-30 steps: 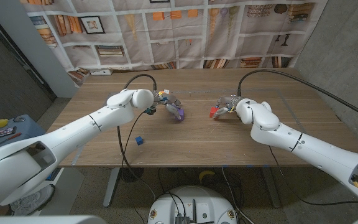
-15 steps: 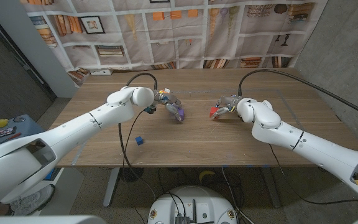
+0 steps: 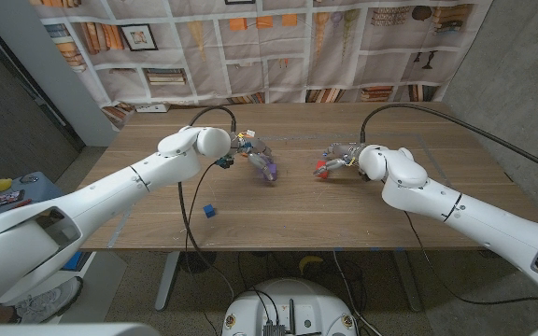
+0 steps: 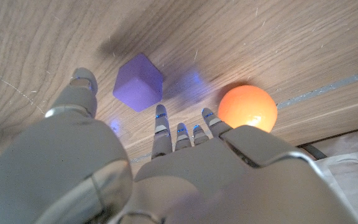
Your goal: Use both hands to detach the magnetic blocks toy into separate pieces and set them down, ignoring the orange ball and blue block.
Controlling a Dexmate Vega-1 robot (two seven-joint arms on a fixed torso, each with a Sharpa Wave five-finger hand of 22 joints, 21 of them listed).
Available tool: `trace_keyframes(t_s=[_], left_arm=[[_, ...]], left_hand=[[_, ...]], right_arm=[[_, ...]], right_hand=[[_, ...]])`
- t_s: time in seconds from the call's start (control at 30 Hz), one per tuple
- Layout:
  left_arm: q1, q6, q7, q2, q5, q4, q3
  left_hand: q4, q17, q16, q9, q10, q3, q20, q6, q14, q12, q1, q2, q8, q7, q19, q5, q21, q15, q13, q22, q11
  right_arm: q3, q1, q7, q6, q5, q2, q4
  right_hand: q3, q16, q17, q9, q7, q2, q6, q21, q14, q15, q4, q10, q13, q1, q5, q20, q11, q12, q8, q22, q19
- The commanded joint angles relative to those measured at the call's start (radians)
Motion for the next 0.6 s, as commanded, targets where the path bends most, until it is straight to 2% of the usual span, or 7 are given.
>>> trace_keyframes(t_s=[0.03,0.33,0.43,0.6], left_arm=[[0.033,0.002,0.028,0.018,-0.044,-0.032,-0.043],[0.096,0.015,0.086,0.042,-0.161,-0.067,-0.119],[0.118,0.016,0.115,0.051,-0.199,-0.078,-0.143],[0.148,0.011,0.162,0.063,-0.253,-0.086,-0.175]], left_hand=[[0.005,0.005,-0.002,0.000,-0.031,-0.004,0.004,-0.050,-0.023,-0.003,-0.020,0.005,-0.011,0.003,-0.022,-0.001,-0.001,0.004,0.003,0.003,0.010],[0.009,0.005,0.001,-0.001,-0.028,-0.004,0.007,-0.068,-0.024,0.002,-0.029,0.014,-0.012,-0.002,-0.029,-0.002,0.000,0.007,0.003,0.003,0.011],[0.011,0.004,0.003,-0.002,-0.032,-0.003,0.008,-0.099,-0.026,0.003,-0.037,0.022,-0.015,-0.025,-0.033,-0.001,0.002,0.007,0.002,0.002,0.006],[0.012,0.004,0.006,-0.003,-0.019,-0.001,0.008,-0.135,-0.019,0.010,-0.042,0.032,-0.017,-0.038,-0.029,0.000,0.005,0.009,0.001,0.002,0.002]], right_arm=[[0.092,-0.064,-0.105,0.095,0.165,-0.040,-0.012],[0.161,-0.123,-0.195,0.120,0.286,-0.063,-0.037],[0.182,-0.139,-0.223,0.140,0.329,-0.068,-0.037],[0.210,-0.160,-0.269,0.154,0.388,-0.071,-0.037]], right_hand=[[-0.004,-0.001,0.005,0.006,0.003,0.001,-0.018,-0.002,-0.018,-0.002,0.005,-0.039,0.003,-0.021,0.005,0.004,0.008,0.005,-0.011,0.003,-0.009],[-0.004,0.001,0.007,0.006,0.011,0.015,-0.027,0.000,-0.023,-0.003,0.015,-0.029,0.003,-0.040,0.003,0.005,0.001,0.013,-0.018,0.004,-0.019],[-0.005,0.003,0.008,0.005,0.016,0.019,-0.029,0.001,-0.023,-0.004,0.017,-0.024,0.003,-0.047,0.002,0.002,-0.001,0.016,-0.022,0.004,-0.019],[-0.005,0.004,0.008,0.003,0.018,0.025,-0.029,0.004,-0.023,-0.010,0.021,-0.010,0.003,-0.056,0.000,-0.005,-0.010,0.023,-0.026,0.003,-0.018]])
